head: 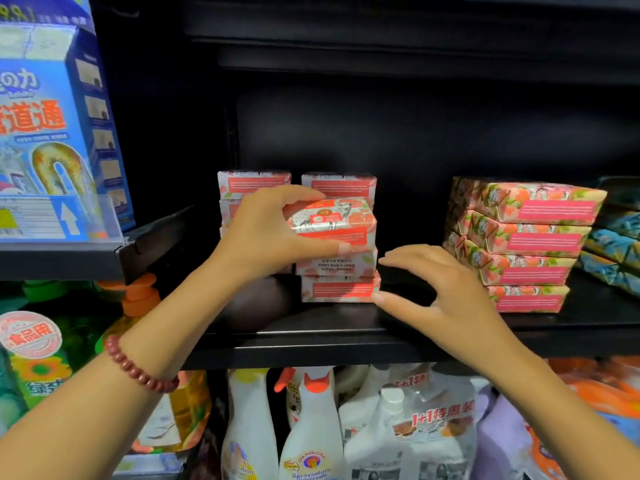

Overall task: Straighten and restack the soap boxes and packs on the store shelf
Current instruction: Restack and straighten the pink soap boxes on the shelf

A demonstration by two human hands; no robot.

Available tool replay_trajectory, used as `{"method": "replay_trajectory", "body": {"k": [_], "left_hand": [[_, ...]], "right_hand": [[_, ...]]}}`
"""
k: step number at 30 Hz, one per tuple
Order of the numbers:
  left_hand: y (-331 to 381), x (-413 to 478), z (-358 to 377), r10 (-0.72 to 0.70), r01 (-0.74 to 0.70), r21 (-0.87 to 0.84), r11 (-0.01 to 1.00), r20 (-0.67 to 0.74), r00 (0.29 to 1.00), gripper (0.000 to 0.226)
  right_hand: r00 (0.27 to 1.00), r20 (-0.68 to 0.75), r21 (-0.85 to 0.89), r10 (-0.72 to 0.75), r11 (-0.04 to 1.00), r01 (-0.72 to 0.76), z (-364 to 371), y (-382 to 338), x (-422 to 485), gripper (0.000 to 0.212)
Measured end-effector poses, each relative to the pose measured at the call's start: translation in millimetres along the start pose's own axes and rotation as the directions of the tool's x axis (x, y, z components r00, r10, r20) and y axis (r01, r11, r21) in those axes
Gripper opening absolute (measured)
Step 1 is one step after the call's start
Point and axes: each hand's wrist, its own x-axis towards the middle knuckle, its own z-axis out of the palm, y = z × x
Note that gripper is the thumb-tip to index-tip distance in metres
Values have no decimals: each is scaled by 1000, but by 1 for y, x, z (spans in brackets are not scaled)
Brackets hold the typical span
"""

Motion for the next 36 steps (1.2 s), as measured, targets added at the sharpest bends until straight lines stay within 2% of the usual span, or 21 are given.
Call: {"method": "replay_trajectory", "body": {"k": [5,7,9,12,19,31,36], "left_hand": [[-5,23,21,-10,4,98,995,63,998,67],[-7,21,25,8,-9,123,992,9,1000,62],[-7,14,25,100,-90,163,982,-54,993,58],[-8,1,20,206,-186,176,967,-104,973,49],[-10,-3,18,179,-161,118,980,-160,971,34],[-12,-1,24,156,-139,123,983,-143,977,37],[-11,-12,17,176,-144,203,969,-148,973,44]], "right_hand": [[979,189,-23,72,997,-68,0,9,-17,69],[970,229,-38,82,996,-75,1,13,-23,68],[964,250,-77,88,995,-71,3,16,-27,60],[966,248,-118,79,992,-50,6,19,-31,53],[972,225,-121,69,992,-42,7,19,-34,56],[973,218,-148,75,988,-43,7,17,-35,54],[975,211,-151,75,988,-43,7,16,-35,52]]}}
